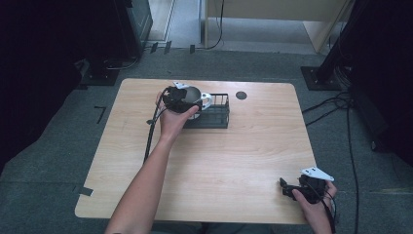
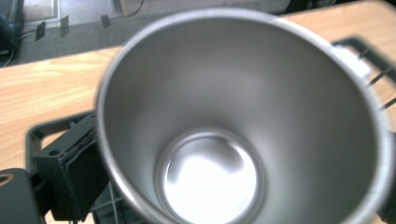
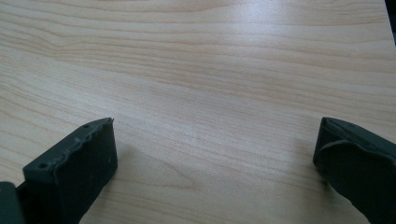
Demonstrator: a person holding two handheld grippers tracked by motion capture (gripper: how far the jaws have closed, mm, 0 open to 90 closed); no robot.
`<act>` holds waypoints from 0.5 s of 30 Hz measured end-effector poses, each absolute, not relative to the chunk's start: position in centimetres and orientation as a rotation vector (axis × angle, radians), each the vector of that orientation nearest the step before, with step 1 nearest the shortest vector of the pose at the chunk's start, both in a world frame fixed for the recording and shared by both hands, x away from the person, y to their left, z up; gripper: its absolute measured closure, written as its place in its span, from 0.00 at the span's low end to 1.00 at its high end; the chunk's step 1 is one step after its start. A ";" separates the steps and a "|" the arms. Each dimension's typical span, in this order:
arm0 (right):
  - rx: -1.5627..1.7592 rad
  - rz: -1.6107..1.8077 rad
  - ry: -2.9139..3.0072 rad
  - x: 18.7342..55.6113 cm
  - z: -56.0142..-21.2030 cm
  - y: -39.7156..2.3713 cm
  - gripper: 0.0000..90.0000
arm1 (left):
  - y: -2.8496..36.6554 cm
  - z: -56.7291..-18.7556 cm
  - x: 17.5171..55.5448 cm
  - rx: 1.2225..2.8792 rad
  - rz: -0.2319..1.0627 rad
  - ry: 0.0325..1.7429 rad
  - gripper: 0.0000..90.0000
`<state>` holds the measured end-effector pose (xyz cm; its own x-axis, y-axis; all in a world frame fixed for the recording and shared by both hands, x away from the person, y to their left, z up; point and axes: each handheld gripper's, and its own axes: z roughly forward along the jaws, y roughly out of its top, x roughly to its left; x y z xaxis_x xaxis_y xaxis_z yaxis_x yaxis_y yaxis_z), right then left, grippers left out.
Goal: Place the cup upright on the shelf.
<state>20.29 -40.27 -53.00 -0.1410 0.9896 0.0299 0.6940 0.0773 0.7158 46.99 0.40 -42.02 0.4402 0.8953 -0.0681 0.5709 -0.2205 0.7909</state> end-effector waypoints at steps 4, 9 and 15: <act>1.662 0.826 1.889 20.3 -53.0 -40.3 0.00 | 0.8 -41.4 46.7 1.903 0.513 1.235 0.00; 1.661 0.826 1.890 20.3 -53.0 -40.3 0.00 | 1.7 -40.2 46.0 1.848 0.481 1.219 0.00; 1.662 0.826 1.889 20.3 -53.0 -40.3 0.00 | 3.7 -38.4 45.0 1.778 0.477 1.197 0.00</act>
<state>20.29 -40.26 -53.00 -0.1400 0.9897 0.0301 0.6940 0.0764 0.7160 45.03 3.67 -38.42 0.4540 0.8759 -0.1633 0.5240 -0.1142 0.8440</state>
